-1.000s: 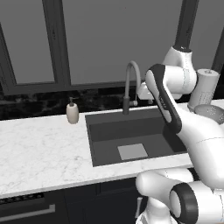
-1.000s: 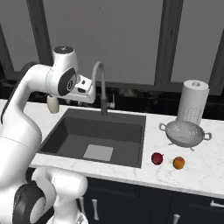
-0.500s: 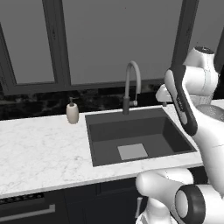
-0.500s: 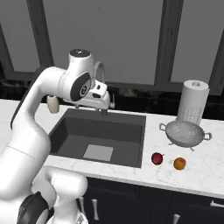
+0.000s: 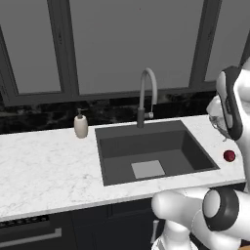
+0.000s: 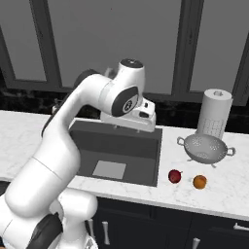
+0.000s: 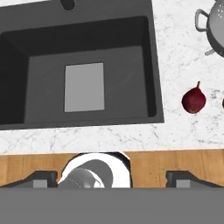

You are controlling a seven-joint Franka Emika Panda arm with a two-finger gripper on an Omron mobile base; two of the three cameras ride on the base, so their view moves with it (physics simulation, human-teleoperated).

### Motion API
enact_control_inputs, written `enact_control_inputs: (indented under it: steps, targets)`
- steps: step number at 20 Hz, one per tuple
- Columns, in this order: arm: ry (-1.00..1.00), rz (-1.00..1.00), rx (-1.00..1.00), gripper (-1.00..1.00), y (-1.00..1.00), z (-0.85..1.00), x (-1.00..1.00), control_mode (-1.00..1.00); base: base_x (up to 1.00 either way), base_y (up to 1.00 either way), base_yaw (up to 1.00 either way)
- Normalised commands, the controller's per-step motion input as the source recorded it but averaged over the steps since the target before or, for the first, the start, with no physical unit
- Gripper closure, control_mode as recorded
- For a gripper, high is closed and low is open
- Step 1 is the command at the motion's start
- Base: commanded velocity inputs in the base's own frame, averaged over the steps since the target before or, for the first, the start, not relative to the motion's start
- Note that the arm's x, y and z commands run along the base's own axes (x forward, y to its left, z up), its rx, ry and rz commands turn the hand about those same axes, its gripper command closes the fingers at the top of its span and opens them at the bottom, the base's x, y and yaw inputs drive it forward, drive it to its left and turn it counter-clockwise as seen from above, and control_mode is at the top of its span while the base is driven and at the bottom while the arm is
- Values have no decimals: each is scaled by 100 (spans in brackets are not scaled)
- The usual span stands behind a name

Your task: Put the colander in the sink, put the peach, pear in the colander, and turn on the sink faucet and pour water over the colander.

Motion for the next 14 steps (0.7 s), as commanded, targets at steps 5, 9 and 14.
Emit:
enact_control_inputs:
  steps: [5, 9, 14]
  targets:
    - [4, 0, -1, -100, -88, -18, 7, -100, 0, 0, 0]
    - [0, 0, -8, -100, -67, -49, 26, -100, 0, 0, 0]
    - [0, 0, -7, -100, -63, -41, 50, -100, 0, 0, 0]
